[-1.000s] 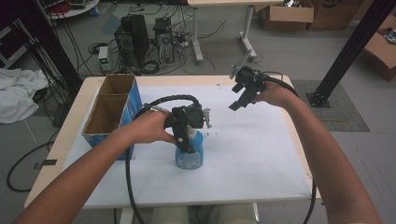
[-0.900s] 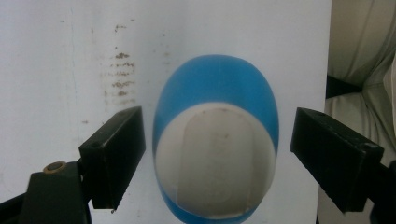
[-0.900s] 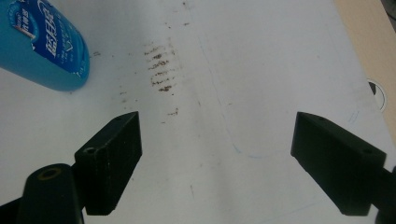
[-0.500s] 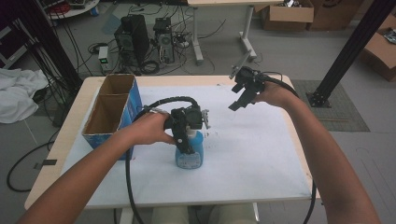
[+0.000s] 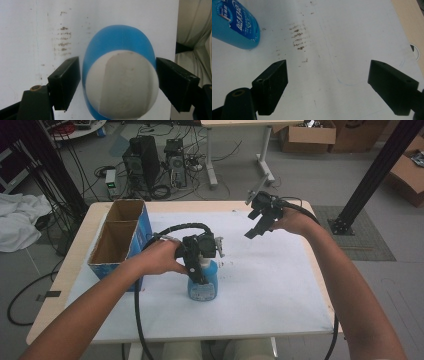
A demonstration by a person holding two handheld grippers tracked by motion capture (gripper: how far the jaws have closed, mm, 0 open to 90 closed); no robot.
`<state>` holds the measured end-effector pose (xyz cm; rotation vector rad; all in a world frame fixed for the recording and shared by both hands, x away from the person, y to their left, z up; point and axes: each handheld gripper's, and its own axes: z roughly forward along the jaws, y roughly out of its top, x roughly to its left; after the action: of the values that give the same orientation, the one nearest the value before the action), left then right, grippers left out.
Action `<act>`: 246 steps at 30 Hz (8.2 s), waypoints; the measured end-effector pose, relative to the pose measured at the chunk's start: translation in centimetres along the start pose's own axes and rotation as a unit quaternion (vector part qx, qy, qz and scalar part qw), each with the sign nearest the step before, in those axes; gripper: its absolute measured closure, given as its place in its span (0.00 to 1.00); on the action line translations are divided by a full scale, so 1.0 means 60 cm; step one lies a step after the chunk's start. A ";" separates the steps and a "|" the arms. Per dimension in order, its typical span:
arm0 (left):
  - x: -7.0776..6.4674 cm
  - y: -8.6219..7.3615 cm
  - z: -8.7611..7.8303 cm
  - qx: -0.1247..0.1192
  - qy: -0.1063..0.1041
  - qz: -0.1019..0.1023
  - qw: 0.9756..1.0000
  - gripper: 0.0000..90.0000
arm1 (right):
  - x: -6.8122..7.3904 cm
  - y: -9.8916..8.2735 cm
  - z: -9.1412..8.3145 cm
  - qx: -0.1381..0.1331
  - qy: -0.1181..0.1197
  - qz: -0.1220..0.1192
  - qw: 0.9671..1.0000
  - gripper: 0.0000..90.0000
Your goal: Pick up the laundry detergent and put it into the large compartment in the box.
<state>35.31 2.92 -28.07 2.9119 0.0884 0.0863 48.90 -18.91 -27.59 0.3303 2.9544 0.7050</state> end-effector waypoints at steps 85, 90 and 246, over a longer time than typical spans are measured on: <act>0.018 0.009 -0.160 -0.026 0.049 -0.128 0.990 0.42 | 0.008 -0.007 -0.004 -0.005 0.003 -0.002 1.000 0.19; 0.020 0.011 -0.203 -0.025 0.081 -0.166 0.982 0.42 | 0.010 -0.007 -0.006 -0.008 0.002 -0.004 1.000 0.19; 0.115 -0.345 -0.079 0.010 0.187 -0.635 0.750 0.40 | 0.019 -0.031 -0.008 -0.007 -0.009 0.006 1.000 0.18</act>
<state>40.77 24.57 -27.78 2.1466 2.0069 0.4023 47.35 -20.48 -28.06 0.3515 2.9322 0.7202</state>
